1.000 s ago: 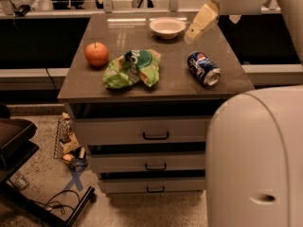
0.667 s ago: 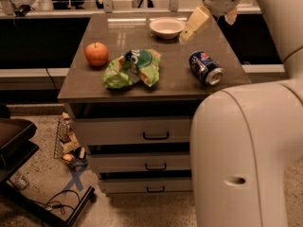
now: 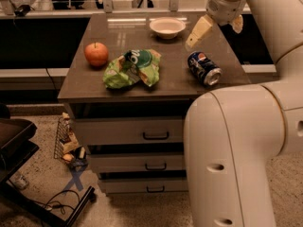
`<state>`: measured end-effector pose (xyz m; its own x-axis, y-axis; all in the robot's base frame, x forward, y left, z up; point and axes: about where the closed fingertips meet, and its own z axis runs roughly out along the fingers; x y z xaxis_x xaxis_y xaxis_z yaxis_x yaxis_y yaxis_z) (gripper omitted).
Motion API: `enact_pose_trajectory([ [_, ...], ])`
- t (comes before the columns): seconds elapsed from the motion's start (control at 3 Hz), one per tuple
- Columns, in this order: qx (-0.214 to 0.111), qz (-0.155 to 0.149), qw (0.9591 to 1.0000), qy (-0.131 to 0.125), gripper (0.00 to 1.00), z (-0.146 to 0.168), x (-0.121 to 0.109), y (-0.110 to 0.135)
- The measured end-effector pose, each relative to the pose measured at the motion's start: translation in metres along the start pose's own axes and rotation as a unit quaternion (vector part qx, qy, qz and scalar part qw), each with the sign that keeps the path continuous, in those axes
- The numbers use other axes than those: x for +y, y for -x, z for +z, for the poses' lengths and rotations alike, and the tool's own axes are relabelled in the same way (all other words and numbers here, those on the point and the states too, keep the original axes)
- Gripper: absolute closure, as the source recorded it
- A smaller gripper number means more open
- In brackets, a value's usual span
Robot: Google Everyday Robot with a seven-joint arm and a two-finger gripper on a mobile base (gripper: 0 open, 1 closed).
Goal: Place pepsi can upright
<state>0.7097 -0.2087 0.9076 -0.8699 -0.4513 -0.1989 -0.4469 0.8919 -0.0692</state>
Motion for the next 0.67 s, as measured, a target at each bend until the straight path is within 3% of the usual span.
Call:
enact_pose_trajectory([
  [0.33, 0.014, 0.002, 0.9999, 0.008, 0.00, 0.015, -0.006, -0.007],
  [0.67, 0.036, -0.026, 0.9987, 0.022, 0.00, 0.032, 0.000, -0.013],
])
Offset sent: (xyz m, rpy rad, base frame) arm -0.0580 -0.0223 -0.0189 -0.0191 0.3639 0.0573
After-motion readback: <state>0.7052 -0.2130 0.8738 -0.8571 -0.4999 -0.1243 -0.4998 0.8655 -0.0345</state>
